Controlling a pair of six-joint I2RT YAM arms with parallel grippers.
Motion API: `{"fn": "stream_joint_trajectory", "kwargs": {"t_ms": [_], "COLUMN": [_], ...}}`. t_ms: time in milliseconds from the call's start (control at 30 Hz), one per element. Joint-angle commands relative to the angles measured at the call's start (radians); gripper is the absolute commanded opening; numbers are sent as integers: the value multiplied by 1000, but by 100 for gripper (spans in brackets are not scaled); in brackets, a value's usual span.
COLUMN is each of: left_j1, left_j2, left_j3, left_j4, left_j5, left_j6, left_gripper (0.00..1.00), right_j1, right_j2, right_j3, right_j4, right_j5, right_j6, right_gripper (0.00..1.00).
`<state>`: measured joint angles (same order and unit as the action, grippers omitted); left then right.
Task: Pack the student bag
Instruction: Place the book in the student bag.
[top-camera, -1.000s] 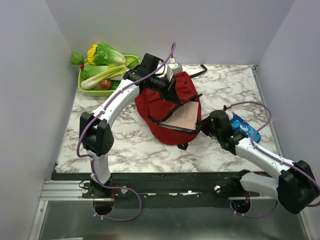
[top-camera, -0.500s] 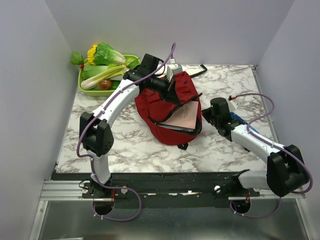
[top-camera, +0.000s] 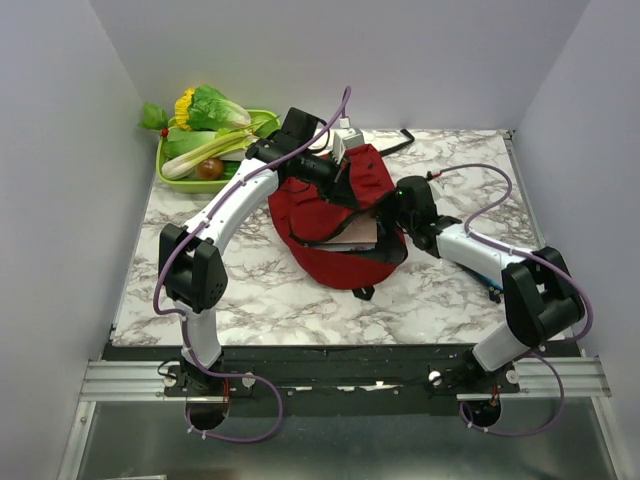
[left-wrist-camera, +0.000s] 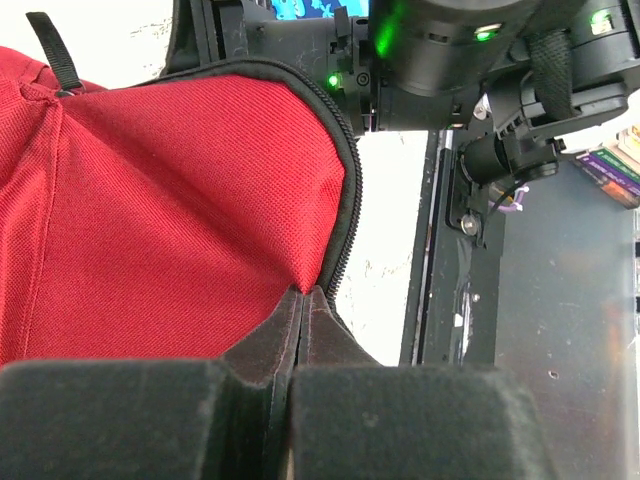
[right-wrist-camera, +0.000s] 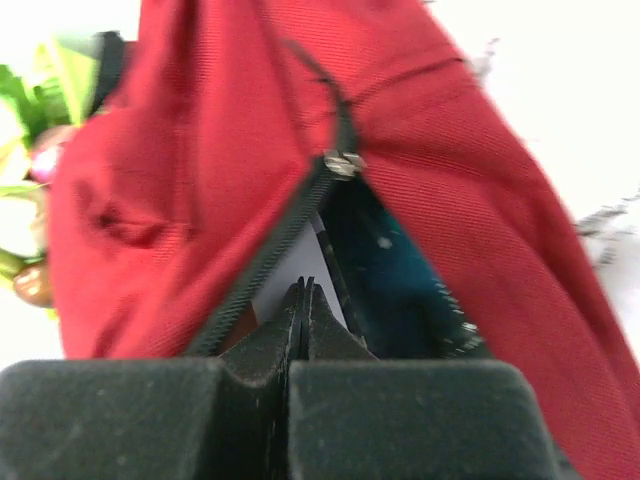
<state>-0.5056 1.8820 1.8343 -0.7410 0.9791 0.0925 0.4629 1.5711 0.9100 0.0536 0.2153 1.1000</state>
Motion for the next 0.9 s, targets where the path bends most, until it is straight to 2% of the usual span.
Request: {"fn": "stream_joint_trajectory", "kwargs": {"t_ms": [0, 133, 233, 267, 333, 367, 433, 533, 600, 633, 667, 767, 833, 867], "left_j1": [-5, -4, -4, -4, -1, 1, 2, 4, 4, 4, 4, 4, 6, 6], "left_j2": [-9, -6, -7, -7, -11, -11, -11, -8, -11, -12, -12, -17, -15, -15], "left_j3": [39, 49, 46, 43, 34, 31, 23, 22, 19, 16, 16, 13, 14, 17], "left_j4": [12, 2, -12, -15, -12, -12, -6, -3, 0, 6, 8, 22, 32, 35], "left_j5": [86, 87, 87, 87, 89, 92, 93, 96, 98, 98, 98, 99, 99, 99], "left_j6": [-16, -11, 1, 4, 7, 10, 10, 7, 6, 3, -2, -11, -17, -22], "left_gripper": [0, 0, 0, 0, 0, 0, 0, 0, 0, 0, 0, 0, 0, 0], "right_j1": [52, 51, 33, 26, 19, 11, 8, 6, 6, 6, 10, 60, 91, 120], "right_j2": [47, 76, 37, 15, -60, -81, -147, -253, -302, -350, -370, -446, -464, -474], "right_j3": [67, 96, 87, 57, 24, 7, -25, -77, -108, -127, -144, -227, -256, -275], "right_j4": [112, 106, 69, 66, 69, 72, 68, 26, -3, -24, -46, -51, -51, -51], "right_j5": [-66, 34, 104, 123, 144, 141, 122, 130, 99, 75, 56, 10, -8, -19], "right_j6": [12, 23, 3, -6, -18, -41, -69, -80, -103, -107, -101, -85, -71, -65], "right_gripper": [1, 3, 14, 25, 36, 44, 49, 50, 47, 43, 28, 7, 1, 1]}}
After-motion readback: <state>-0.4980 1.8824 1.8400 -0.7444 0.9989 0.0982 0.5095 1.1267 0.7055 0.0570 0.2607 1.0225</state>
